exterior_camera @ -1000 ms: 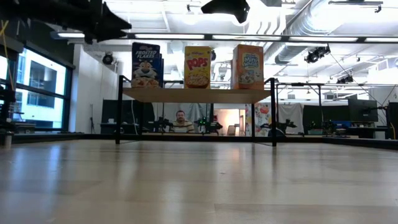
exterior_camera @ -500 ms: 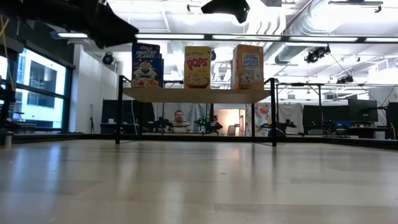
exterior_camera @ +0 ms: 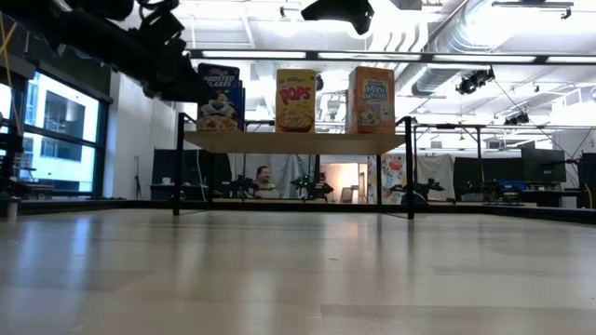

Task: Stack cereal on shelf
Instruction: Put the blue cereal box on the shelf, then adjust the orange cereal box

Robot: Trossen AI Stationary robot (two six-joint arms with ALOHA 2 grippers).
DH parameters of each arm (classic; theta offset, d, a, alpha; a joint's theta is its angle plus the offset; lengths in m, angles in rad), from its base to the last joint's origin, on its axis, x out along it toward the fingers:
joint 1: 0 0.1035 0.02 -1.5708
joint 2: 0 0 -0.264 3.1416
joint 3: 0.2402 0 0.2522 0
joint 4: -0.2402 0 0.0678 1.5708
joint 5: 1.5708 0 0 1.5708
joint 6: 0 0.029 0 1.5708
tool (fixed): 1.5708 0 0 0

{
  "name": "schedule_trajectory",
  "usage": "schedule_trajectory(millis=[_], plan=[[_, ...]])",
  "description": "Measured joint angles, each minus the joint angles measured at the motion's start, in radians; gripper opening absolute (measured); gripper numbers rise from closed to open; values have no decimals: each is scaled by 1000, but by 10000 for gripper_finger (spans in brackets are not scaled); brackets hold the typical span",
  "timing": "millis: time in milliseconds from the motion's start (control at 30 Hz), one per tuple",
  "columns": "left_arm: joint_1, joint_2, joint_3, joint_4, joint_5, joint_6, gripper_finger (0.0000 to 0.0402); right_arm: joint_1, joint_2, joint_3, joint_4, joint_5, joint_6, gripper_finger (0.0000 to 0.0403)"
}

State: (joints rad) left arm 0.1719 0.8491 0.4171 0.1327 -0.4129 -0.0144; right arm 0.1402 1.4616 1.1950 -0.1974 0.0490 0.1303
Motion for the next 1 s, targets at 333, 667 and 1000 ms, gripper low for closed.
schedule_trajectory(millis=[333,667,1000], plan=[[19,44,0,61,-58,8,241,0,0,0,0,0,0,259],[51,70,0,76,-69,8,241,0,0,0,0,0,0,259],[16,60,-1,99,-51,24,241,0,0,0,0,0,-7,259]])
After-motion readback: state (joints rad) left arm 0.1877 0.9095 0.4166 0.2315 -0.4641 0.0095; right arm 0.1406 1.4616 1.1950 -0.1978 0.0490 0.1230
